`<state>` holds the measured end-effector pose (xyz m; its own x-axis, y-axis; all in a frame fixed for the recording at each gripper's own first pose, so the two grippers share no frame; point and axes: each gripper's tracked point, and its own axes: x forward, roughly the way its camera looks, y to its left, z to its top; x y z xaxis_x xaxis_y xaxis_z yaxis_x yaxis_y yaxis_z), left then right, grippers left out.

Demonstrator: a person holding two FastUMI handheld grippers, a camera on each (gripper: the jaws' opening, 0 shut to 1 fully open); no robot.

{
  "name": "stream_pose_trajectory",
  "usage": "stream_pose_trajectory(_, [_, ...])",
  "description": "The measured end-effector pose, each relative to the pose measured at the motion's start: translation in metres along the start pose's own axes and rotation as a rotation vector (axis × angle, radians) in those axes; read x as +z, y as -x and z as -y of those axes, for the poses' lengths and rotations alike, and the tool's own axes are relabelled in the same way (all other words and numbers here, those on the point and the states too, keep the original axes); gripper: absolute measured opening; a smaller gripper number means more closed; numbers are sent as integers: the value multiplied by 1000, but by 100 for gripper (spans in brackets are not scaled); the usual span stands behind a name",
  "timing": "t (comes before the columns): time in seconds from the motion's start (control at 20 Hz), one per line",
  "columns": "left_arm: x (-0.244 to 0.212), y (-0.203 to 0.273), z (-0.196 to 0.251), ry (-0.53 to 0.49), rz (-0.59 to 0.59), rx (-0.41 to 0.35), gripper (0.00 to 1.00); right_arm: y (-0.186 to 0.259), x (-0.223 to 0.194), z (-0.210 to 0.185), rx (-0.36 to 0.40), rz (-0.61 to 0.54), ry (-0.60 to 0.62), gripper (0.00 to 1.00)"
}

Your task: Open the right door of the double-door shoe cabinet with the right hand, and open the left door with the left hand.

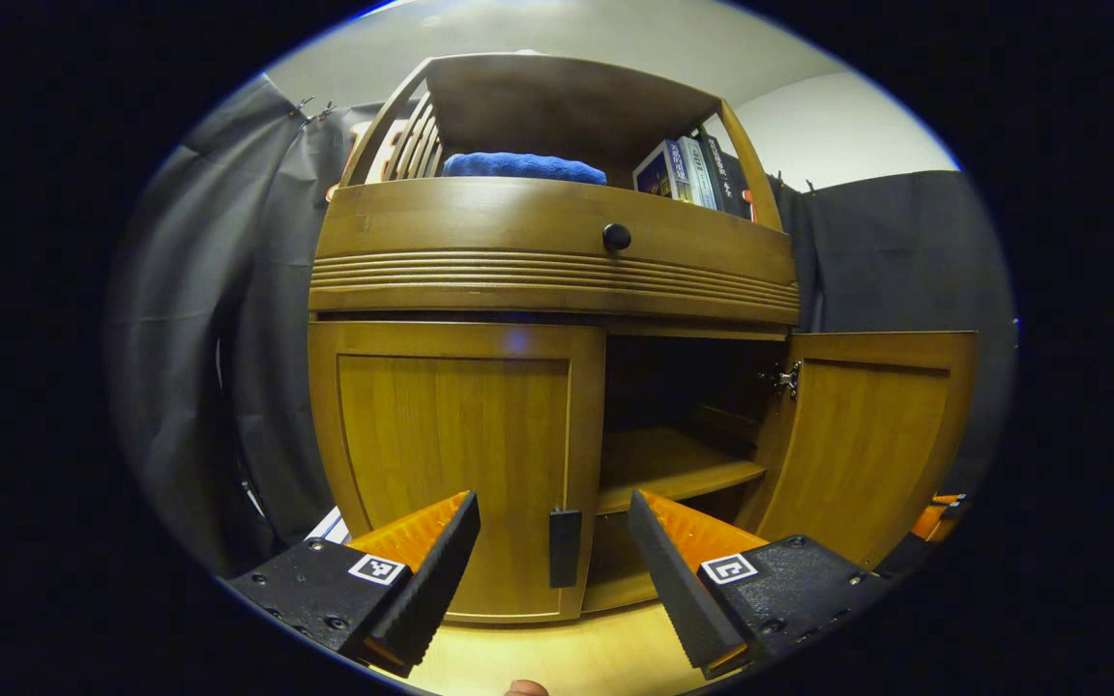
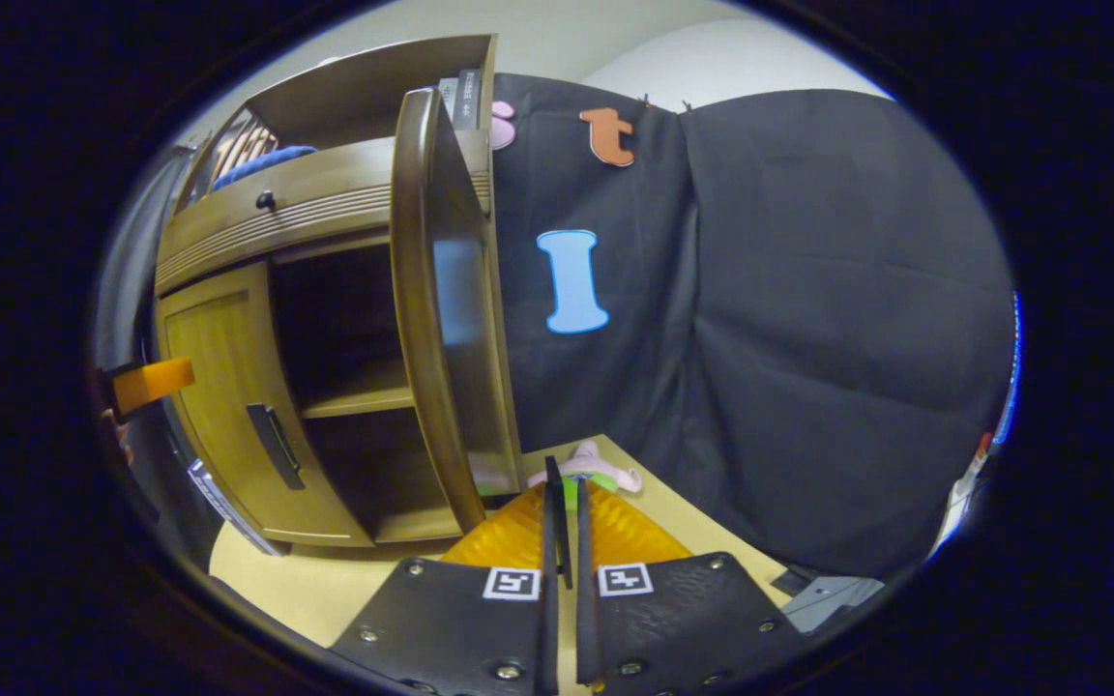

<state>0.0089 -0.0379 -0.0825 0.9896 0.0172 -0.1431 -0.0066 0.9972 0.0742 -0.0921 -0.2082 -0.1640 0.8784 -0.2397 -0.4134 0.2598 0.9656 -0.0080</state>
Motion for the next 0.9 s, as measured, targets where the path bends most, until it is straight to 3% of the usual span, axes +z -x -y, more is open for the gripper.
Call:
stream_pose_trajectory(0.25, [3,0,0,1,7,11,95,4,12,52,-84,42,-1,8])
stream_pose_trajectory(0.3, [2,0,3,8,4,9,92,8,12,61,-100,45,-10,8])
stream_pose_trajectory(0.5, [3,2,11,23,1,-3,95,21,22,65,-99,73,-54,11])
stream_pose_trajectory(0.9, [1,-1,15,19,1,-13,92,45,46,52,-80,134,-47,10])
